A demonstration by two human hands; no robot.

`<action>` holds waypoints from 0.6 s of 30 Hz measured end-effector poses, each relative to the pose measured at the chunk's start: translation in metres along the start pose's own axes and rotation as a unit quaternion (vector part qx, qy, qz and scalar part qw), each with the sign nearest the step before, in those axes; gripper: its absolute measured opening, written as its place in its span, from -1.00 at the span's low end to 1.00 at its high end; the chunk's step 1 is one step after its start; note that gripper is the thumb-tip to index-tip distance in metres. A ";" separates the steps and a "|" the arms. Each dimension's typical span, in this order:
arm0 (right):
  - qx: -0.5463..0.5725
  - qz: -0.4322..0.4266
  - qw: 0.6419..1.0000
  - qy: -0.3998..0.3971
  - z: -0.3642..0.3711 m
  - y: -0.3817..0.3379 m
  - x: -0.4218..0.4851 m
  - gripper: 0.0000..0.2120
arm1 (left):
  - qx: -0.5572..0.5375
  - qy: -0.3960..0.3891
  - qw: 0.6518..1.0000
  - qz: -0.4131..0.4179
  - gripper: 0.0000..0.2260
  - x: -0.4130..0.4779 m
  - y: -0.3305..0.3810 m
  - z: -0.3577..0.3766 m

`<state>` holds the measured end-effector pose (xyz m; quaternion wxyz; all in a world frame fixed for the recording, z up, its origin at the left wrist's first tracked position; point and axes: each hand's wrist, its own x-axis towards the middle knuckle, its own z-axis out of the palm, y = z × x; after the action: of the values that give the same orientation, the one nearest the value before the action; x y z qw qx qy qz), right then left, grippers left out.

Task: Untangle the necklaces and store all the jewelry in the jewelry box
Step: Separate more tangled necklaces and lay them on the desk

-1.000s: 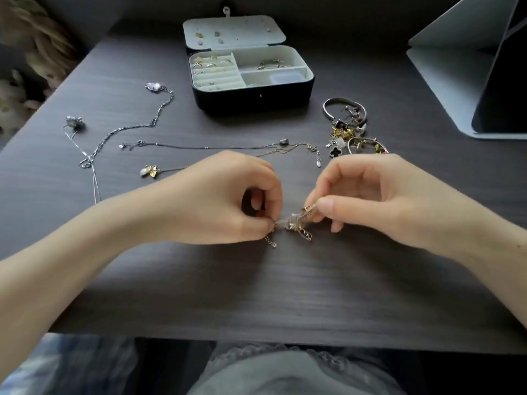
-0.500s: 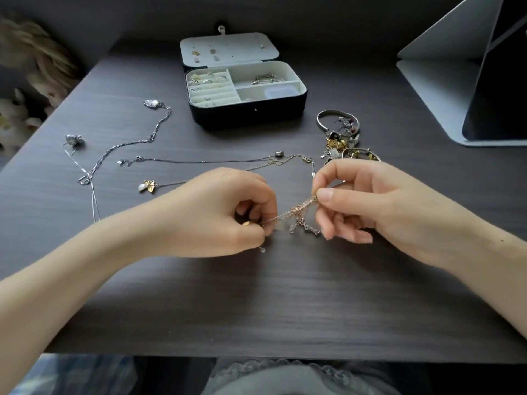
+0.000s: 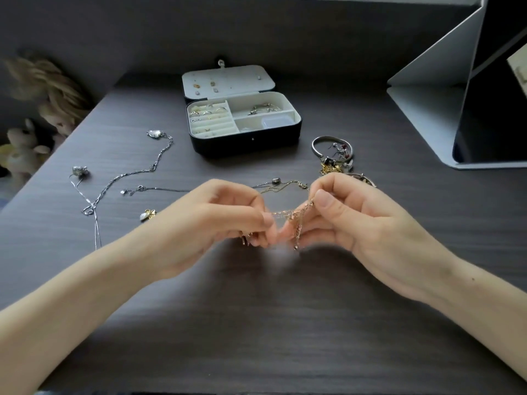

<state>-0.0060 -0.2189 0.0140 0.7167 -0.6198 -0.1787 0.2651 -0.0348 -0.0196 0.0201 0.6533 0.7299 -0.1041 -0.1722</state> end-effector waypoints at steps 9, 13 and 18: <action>-0.127 0.072 0.988 -0.041 -0.010 -0.007 -0.003 -0.79 | -0.016 0.078 0.995 -0.056 -0.76 -0.001 0.008 -0.005; -0.191 0.136 0.969 -0.081 -0.019 -0.017 -0.007 -0.78 | 0.079 0.081 0.988 -0.109 -0.72 0.000 0.009 -0.002; -0.269 0.146 0.948 -0.081 -0.020 -0.021 -0.009 -0.74 | 0.165 0.075 0.972 -0.147 -0.69 -0.002 0.010 0.002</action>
<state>0.0023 -0.2423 0.0316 0.4593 -0.7855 -0.2084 0.3585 -0.0364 -0.0218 0.0305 0.4976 0.8456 0.0266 -0.1915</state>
